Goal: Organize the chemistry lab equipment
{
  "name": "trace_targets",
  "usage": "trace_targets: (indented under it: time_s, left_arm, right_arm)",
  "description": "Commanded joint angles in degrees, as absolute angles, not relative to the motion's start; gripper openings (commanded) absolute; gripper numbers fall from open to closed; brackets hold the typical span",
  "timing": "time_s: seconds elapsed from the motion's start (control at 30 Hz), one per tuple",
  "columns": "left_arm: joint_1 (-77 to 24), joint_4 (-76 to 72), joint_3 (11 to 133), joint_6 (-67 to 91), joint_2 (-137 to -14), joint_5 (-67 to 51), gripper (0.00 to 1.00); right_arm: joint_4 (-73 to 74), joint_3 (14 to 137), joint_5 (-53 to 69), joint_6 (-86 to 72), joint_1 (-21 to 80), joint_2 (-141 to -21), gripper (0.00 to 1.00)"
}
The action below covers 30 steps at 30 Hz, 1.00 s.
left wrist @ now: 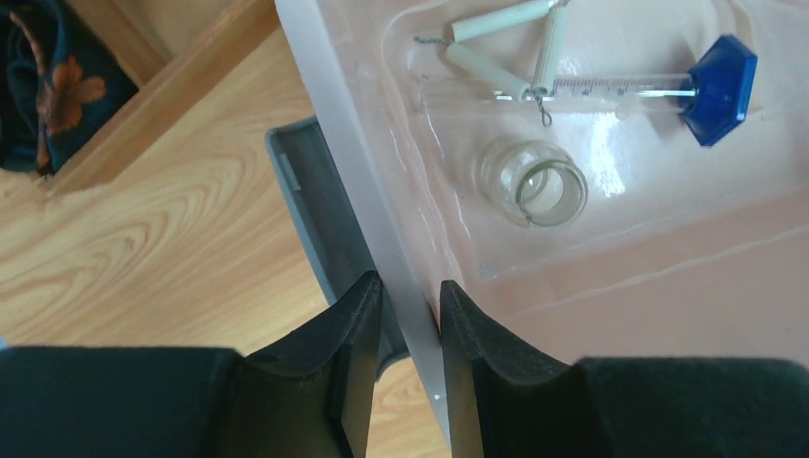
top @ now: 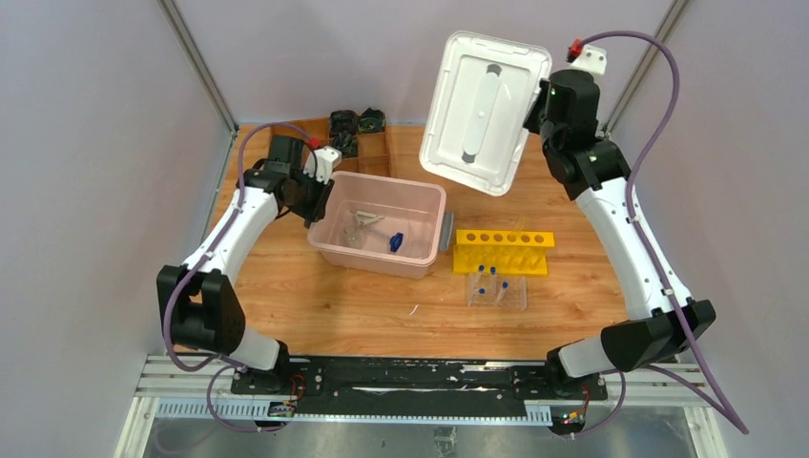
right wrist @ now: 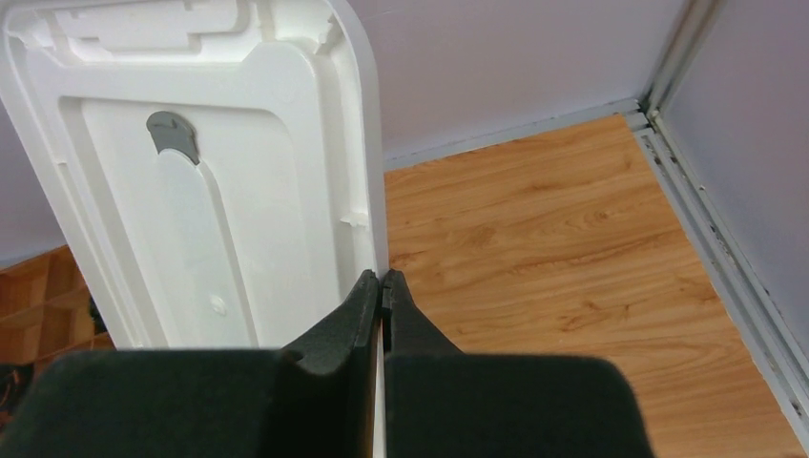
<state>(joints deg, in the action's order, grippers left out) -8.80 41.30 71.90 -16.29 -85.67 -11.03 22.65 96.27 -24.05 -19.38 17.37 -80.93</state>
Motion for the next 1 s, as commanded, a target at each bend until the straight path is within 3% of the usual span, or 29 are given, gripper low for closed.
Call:
trace_targets:
  time_s: [0.0,0.23,0.4,0.47,0.5,0.73,0.97]
  left_arm:
    - [-8.6,43.3,69.7,-16.8,-80.4,-8.9,0.35]
    - [-8.6,47.1,65.4,-13.6,-73.1,-13.6,0.47]
    - [-8.6,53.6,68.6,-16.2,-68.2,-16.5,0.77]
    - [-8.6,57.0,73.8,-17.5,-67.2,-16.9,0.97]
    - [-8.6,58.0,77.2,-18.2,-67.1,-17.4,0.99]
    - [-8.6,59.6,101.4,-26.0,-69.1,-28.9,1.0]
    - [-8.6,59.6,109.6,-26.6,-71.2,-36.7,1.0]
  right_arm:
    - [22.0,99.5,-25.3,-15.4,23.0,-81.6,0.0]
    - [19.9,99.6,-22.9,-10.9,26.8,-82.7,0.0]
    - [18.0,100.7,-20.4,-5.7,29.8,-81.9,0.0]
    - [17.1,100.9,-19.4,-3.7,31.3,-81.5,0.0]
    - [16.7,100.9,-18.9,-2.8,32.0,-81.3,0.0]
    - [16.4,99.5,-15.0,4.6,39.6,-79.8,0.0]
    - [16.6,93.8,-12.2,4.6,46.3,-76.3,0.0]
